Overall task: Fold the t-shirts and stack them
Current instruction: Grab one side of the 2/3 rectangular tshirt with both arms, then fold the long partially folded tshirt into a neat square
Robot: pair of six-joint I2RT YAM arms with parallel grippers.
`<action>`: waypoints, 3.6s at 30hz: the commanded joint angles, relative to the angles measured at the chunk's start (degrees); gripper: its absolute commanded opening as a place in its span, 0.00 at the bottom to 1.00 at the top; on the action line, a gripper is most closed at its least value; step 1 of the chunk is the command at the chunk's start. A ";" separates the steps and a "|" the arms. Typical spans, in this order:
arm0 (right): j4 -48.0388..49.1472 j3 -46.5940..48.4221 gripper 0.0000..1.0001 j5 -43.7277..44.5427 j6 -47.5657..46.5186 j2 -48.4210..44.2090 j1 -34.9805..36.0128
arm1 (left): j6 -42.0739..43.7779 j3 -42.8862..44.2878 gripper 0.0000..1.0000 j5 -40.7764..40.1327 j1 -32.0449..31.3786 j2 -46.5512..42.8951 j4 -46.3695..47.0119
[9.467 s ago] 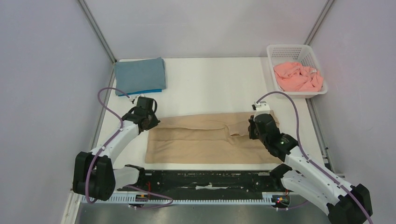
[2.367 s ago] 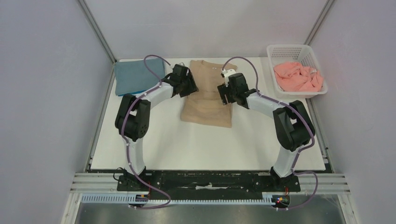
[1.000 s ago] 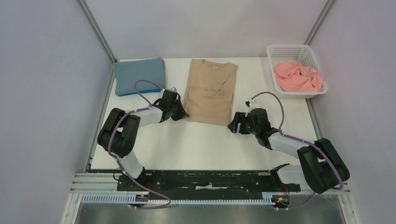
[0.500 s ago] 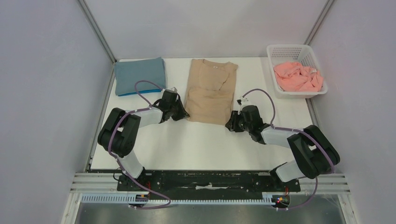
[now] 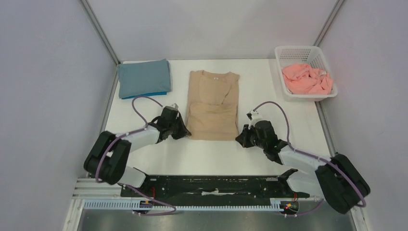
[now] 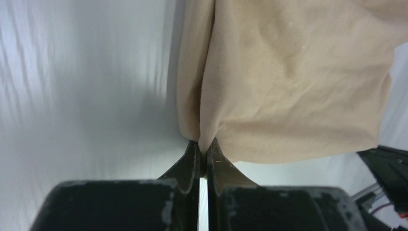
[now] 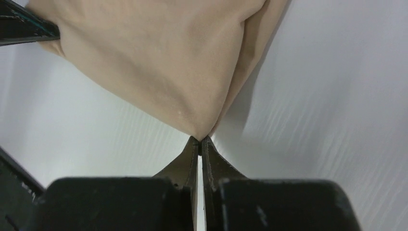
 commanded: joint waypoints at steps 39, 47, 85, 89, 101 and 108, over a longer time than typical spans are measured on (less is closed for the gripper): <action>-20.18 29.09 0.00 9.77 -3.42 -10.91 3.84 | -3.74 18.81 0.02 -31.81 -11.50 -30.00 -34.80; -12.60 32.65 0.00 8.08 -11.22 -3.43 0.25 | -1.53 22.47 0.02 -25.88 -2.63 -21.18 -29.97; -3.17 50.85 0.98 6.94 -11.07 35.65 -3.93 | 3.97 40.64 0.79 -11.53 12.32 15.05 -19.32; -4.27 42.66 0.98 6.94 -8.41 27.88 -3.83 | 5.06 36.83 0.80 -13.14 12.25 8.69 -20.52; -1.52 20.88 0.98 6.94 -3.73 9.62 4.43 | 10.46 22.89 0.82 -4.00 12.34 -1.96 -15.41; 1.68 15.05 0.98 8.24 -3.21 4.33 5.40 | 14.23 22.60 0.83 -3.87 12.43 4.88 -13.18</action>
